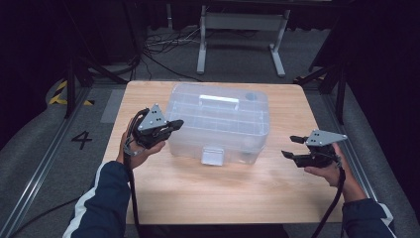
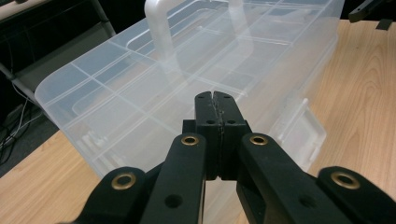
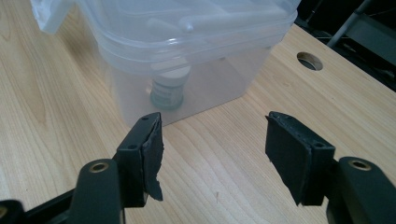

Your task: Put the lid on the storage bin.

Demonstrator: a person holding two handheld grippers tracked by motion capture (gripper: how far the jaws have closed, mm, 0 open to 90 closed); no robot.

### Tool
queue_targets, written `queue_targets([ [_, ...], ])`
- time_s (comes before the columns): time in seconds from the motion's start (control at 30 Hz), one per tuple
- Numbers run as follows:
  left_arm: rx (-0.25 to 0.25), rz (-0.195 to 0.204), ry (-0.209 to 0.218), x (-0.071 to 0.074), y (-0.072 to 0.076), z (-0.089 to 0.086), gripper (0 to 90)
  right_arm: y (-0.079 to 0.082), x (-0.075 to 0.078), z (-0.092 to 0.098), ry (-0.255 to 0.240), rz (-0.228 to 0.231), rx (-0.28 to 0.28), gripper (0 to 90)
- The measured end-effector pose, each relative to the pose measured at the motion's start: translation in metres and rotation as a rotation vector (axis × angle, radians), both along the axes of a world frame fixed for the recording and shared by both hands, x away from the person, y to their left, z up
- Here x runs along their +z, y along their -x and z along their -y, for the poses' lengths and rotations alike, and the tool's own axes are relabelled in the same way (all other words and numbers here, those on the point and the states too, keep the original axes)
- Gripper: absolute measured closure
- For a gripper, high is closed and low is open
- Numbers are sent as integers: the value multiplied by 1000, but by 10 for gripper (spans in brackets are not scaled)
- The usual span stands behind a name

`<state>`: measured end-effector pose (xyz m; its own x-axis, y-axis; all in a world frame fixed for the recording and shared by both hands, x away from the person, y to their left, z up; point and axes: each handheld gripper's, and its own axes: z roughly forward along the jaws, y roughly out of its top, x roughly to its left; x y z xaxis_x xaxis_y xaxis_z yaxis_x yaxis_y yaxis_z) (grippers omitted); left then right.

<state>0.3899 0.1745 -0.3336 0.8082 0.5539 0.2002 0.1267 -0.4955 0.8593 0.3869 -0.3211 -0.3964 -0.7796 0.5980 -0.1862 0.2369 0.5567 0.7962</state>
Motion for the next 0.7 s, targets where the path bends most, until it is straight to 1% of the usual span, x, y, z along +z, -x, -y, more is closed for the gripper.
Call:
queue_targets([
  [0.07,4,7,12,0,4,-2,900,0,0,-1,2,1,3,375],
  [0.1,3,12,5,0,7,-4,900,1,0,-1,4,7,-2,375],
  [0.13,7,12,12,0,9,-5,900,1,1,-1,-2,6,-3,375],
  [0.23,17,12,2,-2,16,-11,893,3,1,-1,-2,11,-12,372],
  [0.27,24,14,-11,-4,19,-13,869,4,1,-1,-1,9,-8,372],
  [0.3,26,11,-16,-5,21,-14,851,4,1,-1,2,11,-7,371],
  [0.37,25,6,-21,-7,23,-16,848,5,1,-1,5,13,-8,370],
  [0.43,41,5,-53,-13,28,-20,837,7,1,-1,11,11,-13,370],
  [0.47,47,1,-58,-16,30,-21,812,7,1,0,9,13,-14,368],
  [0.5,51,-6,-67,-20,32,-23,792,8,0,0,11,12,-14,367],
  [0.57,62,-26,-81,-29,35,-28,785,10,-2,1,18,10,-16,365],
  [0.63,75,-39,-119,-39,38,-31,743,11,-4,2,23,8,-23,364],
  [0.67,78,-54,-127,-44,39,-33,727,12,-5,2,26,6,-23,361],
  [0.7,78,-54,-127,-44,39,-33,701,12,-5,2,26,6,-23,361],
])
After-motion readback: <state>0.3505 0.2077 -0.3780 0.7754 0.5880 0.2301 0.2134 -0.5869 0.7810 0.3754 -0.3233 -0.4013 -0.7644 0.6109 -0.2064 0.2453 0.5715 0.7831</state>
